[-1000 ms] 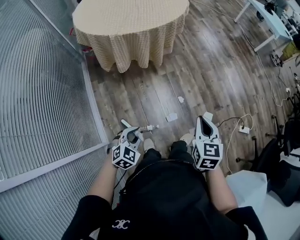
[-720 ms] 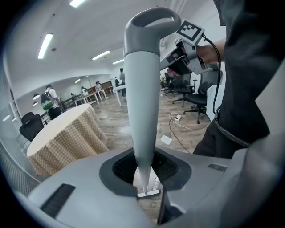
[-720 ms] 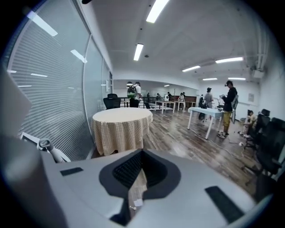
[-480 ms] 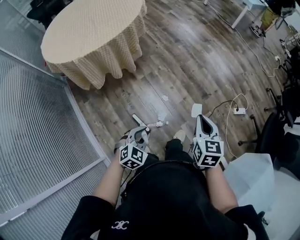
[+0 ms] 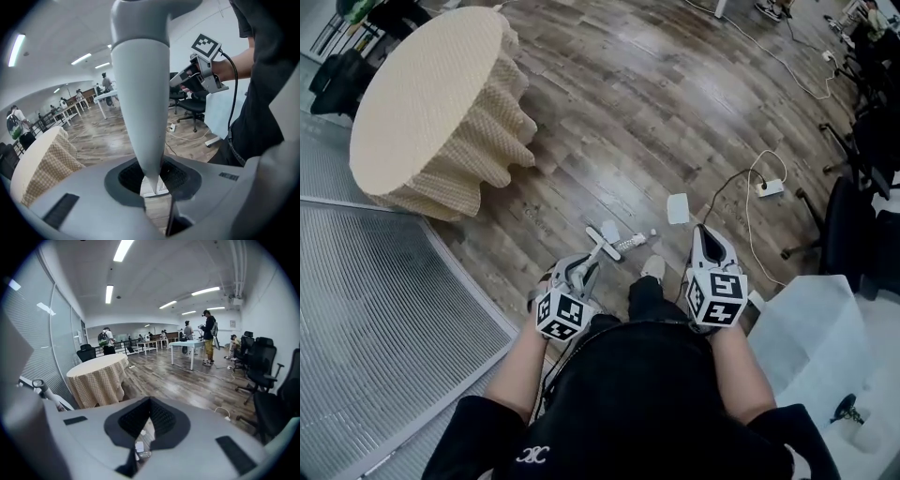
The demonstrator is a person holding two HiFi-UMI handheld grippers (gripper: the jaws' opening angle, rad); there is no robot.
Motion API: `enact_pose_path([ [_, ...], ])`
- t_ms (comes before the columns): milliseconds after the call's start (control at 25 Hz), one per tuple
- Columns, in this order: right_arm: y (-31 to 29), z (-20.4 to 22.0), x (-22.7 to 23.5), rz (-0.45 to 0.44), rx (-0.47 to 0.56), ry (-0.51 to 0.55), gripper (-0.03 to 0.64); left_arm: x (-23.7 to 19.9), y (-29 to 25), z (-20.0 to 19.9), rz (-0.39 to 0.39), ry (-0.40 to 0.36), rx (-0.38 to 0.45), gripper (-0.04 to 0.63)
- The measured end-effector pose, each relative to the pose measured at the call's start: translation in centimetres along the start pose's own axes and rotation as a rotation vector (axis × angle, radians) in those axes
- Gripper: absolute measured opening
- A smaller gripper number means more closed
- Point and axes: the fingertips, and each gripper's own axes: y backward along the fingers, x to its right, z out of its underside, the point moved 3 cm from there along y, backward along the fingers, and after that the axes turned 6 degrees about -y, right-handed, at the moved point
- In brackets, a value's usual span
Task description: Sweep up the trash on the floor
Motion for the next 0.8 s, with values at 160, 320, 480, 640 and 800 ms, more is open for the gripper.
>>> enact_pose_path([
  [160, -1.9, -0.6, 3.4, 0.007, -0.002, -0.054, 0.014, 0.0, -1.6, -2.1, 0.037, -0.033, -0.041, 0.086],
  [320, -4.1, -1.4, 5.7, -0.011, 0.002, -0.096, 0.014, -1.3, -1.8, -4.5, 0.032, -0.05, -0.067, 0.086],
  [480, -5.7, -2.9, 7.0, -0.039, 0.011, -0.102, 0.014, -4.4, -1.2, -6.8, -0.024, -0.087, -0.085, 0.087],
  [640, -6.3, -4.1, 8.0, -0.035, 0.021, -0.11, 0.014, -7.8, -1.3, -8.0, -0.052, -0.159, -0.112, 0.087],
  [800, -6.5, -4.2, 9.7, 0.018, 0.017, -0.146, 0.014, -10.4, -3.3, -8.8, -0.04, -0.266, -0.132, 0.087],
])
